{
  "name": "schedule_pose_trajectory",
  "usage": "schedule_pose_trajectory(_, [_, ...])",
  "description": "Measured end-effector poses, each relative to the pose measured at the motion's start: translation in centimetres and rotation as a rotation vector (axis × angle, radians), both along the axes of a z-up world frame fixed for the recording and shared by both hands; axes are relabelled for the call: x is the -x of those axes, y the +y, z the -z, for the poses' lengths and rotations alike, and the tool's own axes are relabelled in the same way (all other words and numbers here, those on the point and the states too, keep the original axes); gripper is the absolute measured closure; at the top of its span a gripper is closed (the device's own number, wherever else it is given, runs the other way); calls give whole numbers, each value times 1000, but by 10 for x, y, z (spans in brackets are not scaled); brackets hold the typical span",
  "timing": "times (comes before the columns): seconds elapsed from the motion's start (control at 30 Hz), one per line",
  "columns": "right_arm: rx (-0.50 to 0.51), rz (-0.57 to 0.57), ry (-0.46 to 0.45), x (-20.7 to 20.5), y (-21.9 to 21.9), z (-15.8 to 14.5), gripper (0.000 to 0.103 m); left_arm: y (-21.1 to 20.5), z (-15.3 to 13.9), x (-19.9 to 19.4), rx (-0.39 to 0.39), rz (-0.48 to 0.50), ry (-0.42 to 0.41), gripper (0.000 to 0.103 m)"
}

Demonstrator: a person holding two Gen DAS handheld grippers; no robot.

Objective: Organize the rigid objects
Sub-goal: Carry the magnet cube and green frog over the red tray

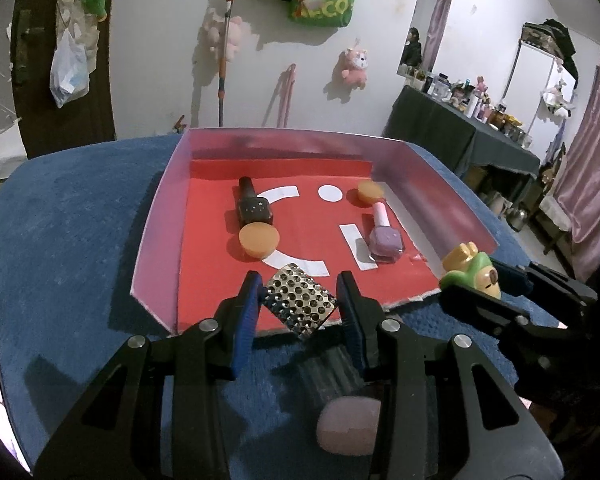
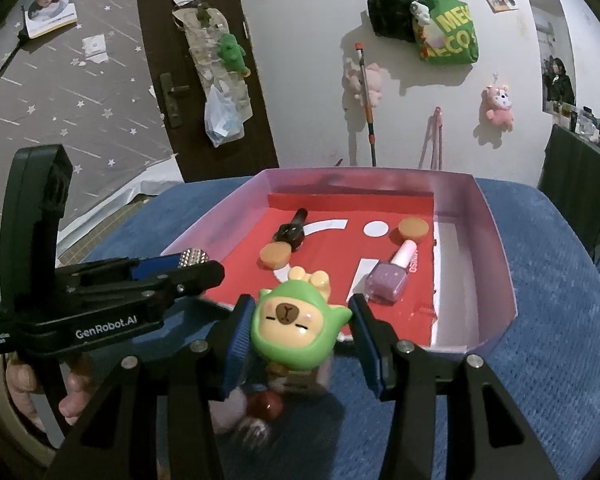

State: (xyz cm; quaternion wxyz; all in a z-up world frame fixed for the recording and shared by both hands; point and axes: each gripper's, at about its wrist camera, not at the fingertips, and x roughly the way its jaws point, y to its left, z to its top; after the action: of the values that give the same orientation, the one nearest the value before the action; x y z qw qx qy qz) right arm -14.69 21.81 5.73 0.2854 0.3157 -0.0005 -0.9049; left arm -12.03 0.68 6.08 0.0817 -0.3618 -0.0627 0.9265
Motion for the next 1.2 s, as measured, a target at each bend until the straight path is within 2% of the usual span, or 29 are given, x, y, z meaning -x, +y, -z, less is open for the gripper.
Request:
schedule_pose_trajectory(0.47, [-26, 18, -85, 49, -3, 8, 52, -4, 21, 44, -13, 12, -121, 66])
schedule_pose_trajectory(0.83, [-54, 27, -207, 82, -9, 31, 52, -7, 38, 67, -47, 29, -191, 66])
schedule_pose_trajectory(1.03, [-66, 11, -253, 92, -15, 44, 52, -8, 46, 77, -53, 34, -217, 66])
schedule_pose_trajectory(1.2, [-71, -10, -253, 93, -20, 44, 52, -9, 54, 84, -56, 32, -233, 66])
